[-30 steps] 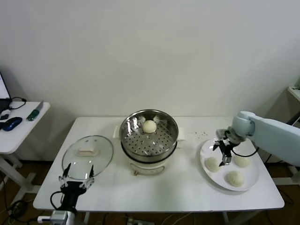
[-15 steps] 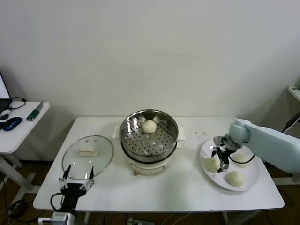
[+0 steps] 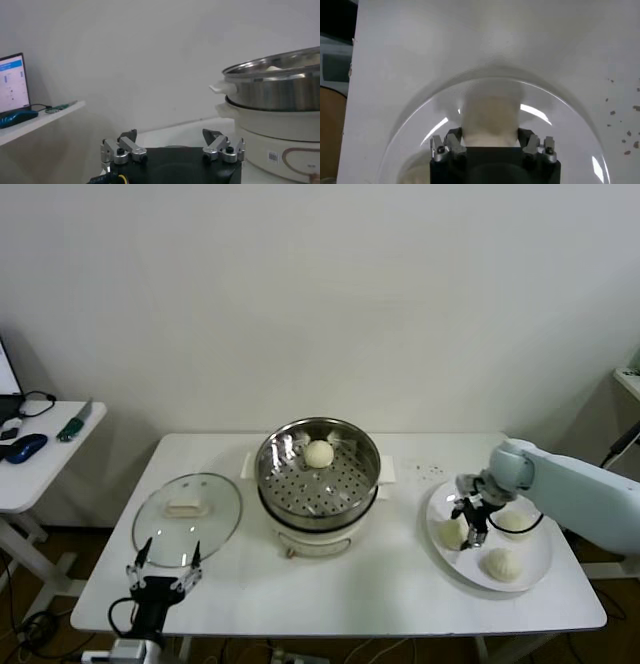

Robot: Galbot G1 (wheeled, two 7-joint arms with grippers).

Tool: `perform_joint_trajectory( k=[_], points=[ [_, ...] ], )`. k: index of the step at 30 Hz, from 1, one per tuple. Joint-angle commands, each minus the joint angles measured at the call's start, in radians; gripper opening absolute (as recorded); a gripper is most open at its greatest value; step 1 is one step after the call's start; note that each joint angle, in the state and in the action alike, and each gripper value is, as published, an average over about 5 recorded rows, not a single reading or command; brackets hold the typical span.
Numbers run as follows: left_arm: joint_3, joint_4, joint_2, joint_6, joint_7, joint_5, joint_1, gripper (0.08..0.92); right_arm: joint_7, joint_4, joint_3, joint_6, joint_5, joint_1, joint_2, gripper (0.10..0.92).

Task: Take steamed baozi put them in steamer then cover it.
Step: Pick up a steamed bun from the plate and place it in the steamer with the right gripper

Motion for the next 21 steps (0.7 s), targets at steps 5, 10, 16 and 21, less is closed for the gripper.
perform_joint_trajectory(
  k=[5, 10, 16, 21],
  points=[
    [0.005, -0.007, 0.0, -0.005, 0.0, -0.002, 0.009, 0.823, -0.004, -0.009, -0.232, -0.002, 0.24, 0.386, 0.025, 0.712],
    [0.02, -0.019, -0.003, -0.003, -0.001, -0.009, 0.021, 0.823, 0.005, -0.048, -0.367, -0.003, 0.426, 0.619, 0.145, 0.713],
    [0.043, -0.048, -0.017, -0.003, -0.001, -0.005, 0.042, 0.823, 0.001, -0.089, -0.447, -0.016, 0.605, 0.756, 0.324, 0.712],
    [0.045, -0.069, -0.019, -0.009, -0.003, -0.006, 0.064, 0.823, 0.016, -0.081, -0.451, -0.044, 0.668, 0.761, 0.456, 0.715]
  ],
)
